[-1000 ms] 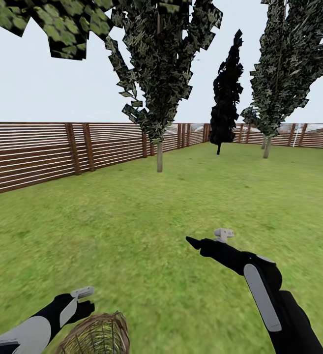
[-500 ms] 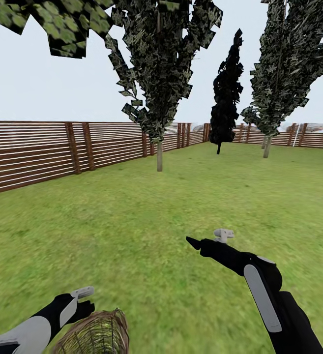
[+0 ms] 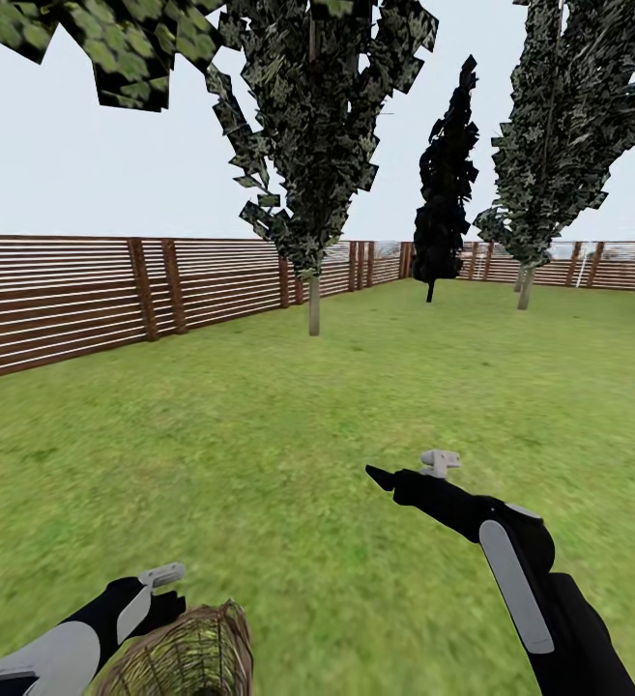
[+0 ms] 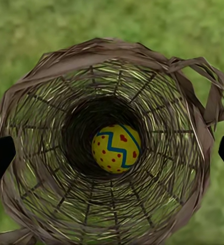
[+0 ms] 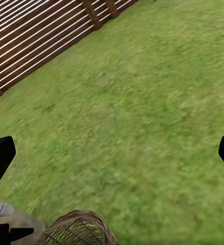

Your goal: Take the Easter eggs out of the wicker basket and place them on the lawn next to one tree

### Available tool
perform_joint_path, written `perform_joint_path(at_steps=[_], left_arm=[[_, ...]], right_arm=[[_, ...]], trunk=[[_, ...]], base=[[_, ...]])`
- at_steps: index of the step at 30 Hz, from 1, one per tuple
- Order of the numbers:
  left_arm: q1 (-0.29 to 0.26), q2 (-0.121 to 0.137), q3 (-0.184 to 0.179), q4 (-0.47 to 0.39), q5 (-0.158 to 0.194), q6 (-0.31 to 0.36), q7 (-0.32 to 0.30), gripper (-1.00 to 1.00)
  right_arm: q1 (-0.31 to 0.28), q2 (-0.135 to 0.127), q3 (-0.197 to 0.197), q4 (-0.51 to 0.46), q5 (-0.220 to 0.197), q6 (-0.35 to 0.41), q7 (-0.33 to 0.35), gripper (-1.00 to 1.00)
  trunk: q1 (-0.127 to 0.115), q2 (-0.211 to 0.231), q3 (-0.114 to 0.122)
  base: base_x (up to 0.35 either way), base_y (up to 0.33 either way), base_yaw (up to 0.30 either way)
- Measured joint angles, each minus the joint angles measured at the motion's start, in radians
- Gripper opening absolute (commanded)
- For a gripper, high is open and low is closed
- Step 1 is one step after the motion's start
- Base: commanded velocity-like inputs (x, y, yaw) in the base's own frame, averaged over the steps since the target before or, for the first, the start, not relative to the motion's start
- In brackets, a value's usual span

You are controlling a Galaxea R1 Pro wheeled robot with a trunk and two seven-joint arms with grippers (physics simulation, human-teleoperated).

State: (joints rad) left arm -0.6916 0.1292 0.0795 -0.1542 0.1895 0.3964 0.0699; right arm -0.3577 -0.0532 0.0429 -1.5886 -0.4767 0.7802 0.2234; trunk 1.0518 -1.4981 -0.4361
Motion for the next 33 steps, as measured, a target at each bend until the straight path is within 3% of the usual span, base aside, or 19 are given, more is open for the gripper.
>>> perform_joint_path(at_steps=[33], left_arm=[[0.0,0.0,0.0,0.0,-0.002,0.002,-0.002,1.0]], right_arm=[[0.001,0.0,0.001,0.0,0.0,-0.004,0.0,1.0]], trunk=[[0.127,-0.231,-0.103]], base=[[0.0,0.0,0.0]])
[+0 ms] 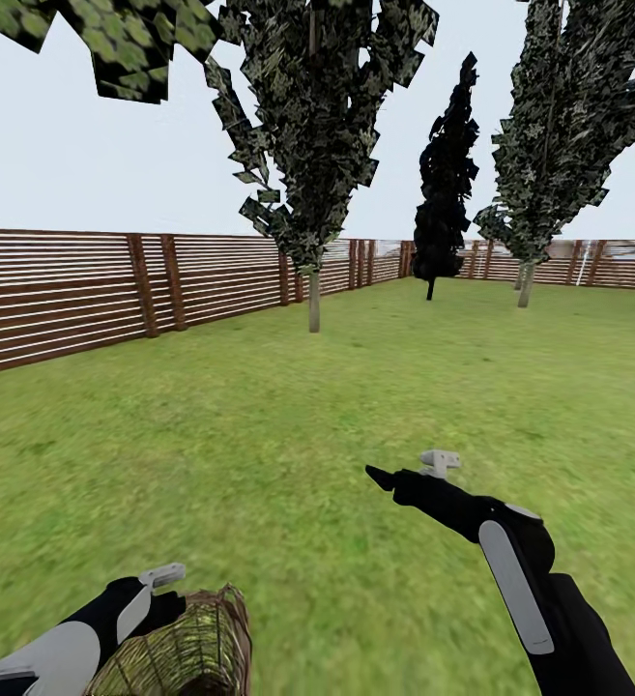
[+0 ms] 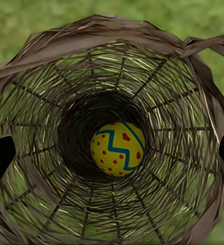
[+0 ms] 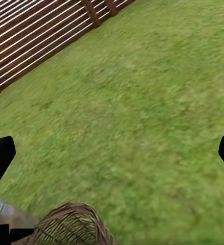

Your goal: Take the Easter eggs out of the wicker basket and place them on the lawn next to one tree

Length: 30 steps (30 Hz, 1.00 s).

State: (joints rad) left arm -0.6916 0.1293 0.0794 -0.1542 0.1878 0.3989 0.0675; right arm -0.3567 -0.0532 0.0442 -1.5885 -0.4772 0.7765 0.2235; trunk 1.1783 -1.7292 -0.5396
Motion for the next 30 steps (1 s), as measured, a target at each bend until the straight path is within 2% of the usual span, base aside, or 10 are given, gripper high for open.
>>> perform_joint_path(at_steps=[30], left_arm=[[0.0,0.0,0.0,0.002,-0.001,0.003,0.001,1.0]], right_arm=[[-0.001,0.001,0.002,0.0,-0.001,-0.001,0.0,1.0]], trunk=[[0.115,-0.21,-0.094]], base=[[0.0,0.0,0.0]])
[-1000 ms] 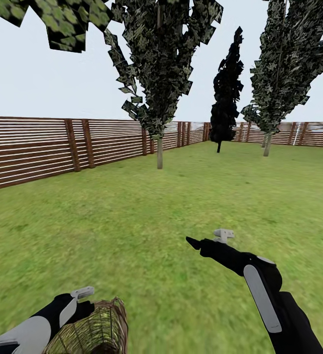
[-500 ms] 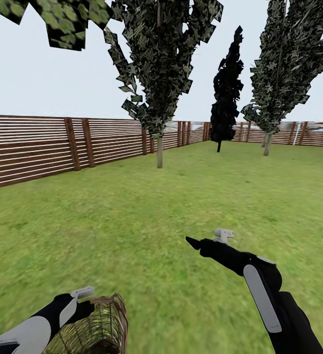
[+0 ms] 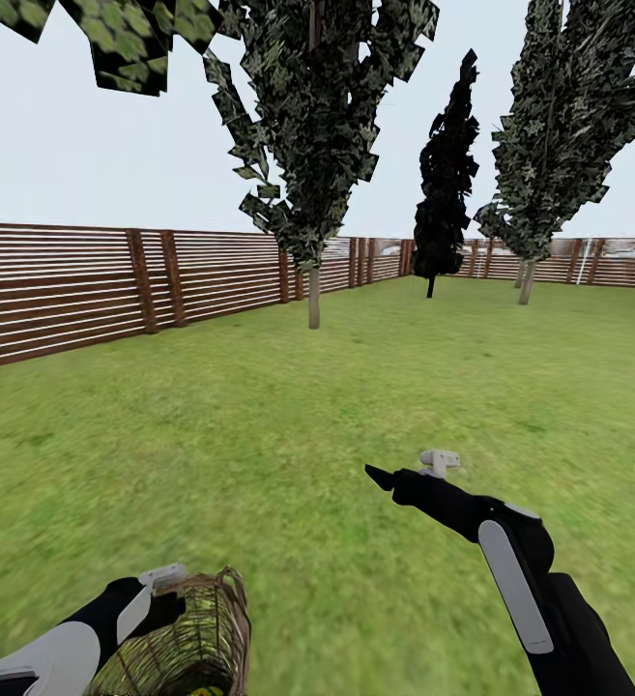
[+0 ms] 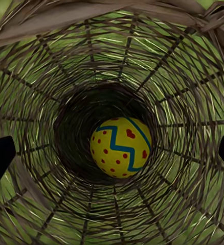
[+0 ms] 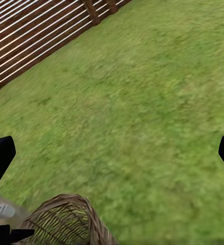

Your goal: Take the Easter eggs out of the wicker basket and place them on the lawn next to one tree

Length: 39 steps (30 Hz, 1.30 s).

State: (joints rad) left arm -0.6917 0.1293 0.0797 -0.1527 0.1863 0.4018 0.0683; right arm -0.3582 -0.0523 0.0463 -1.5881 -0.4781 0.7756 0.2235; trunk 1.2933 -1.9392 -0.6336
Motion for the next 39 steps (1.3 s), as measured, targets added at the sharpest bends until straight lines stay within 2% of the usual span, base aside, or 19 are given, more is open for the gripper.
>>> perform_joint_path(at_steps=[39], left_arm=[[0.0,0.0,0.0,0.0,0.0,-0.001,0.0,1.0]], right_arm=[[-0.003,0.001,0.002,0.0,0.0,0.0,0.0,1.0]], trunk=[[0.15,-0.273,-0.122]], base=[[0.0,0.0,0.0]])
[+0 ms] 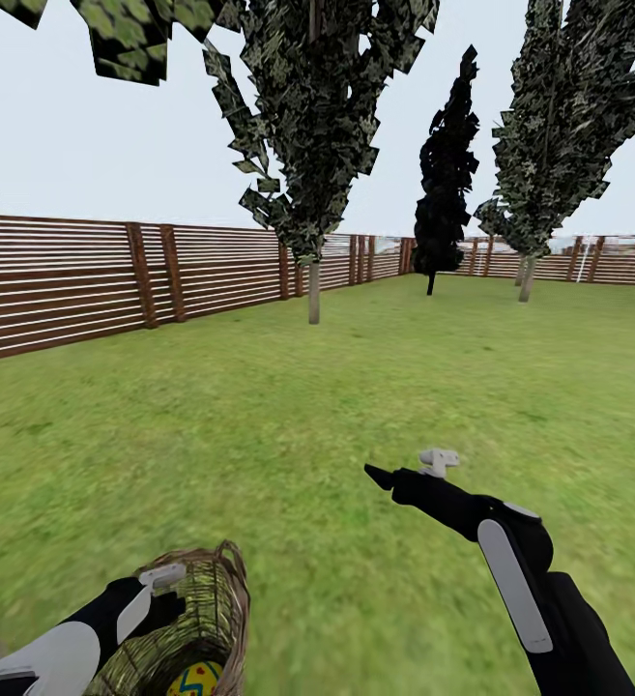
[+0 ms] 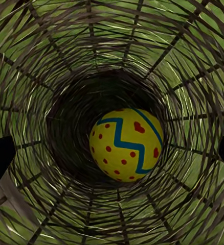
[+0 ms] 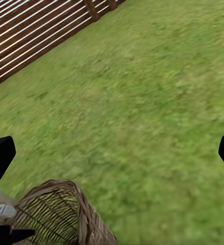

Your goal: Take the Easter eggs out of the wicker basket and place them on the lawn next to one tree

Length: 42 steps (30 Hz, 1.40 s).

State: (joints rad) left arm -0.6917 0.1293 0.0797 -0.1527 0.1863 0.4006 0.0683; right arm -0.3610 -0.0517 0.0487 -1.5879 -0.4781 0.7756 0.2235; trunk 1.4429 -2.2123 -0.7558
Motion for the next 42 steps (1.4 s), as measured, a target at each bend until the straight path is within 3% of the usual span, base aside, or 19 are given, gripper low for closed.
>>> perform_joint_path(at_steps=[39,42], left_arm=[[0.0,0.0,0.0,-0.001,0.0,-0.002,0.0,1.0],[0.0,0.0,0.0,-0.001,0.0,-0.002,0.0,1.0]], right_arm=[[0.0,0.0,0.005,0.001,0.0,-0.002,0.0,1.0],[-0.001,0.0,0.005,0.001,0.0,-0.002,0.0,1.0]], trunk=[[0.15,-0.273,-0.122],[0.15,-0.273,-0.122]], base=[[0.0,0.0,0.0],[0.0,0.0,0.0]])
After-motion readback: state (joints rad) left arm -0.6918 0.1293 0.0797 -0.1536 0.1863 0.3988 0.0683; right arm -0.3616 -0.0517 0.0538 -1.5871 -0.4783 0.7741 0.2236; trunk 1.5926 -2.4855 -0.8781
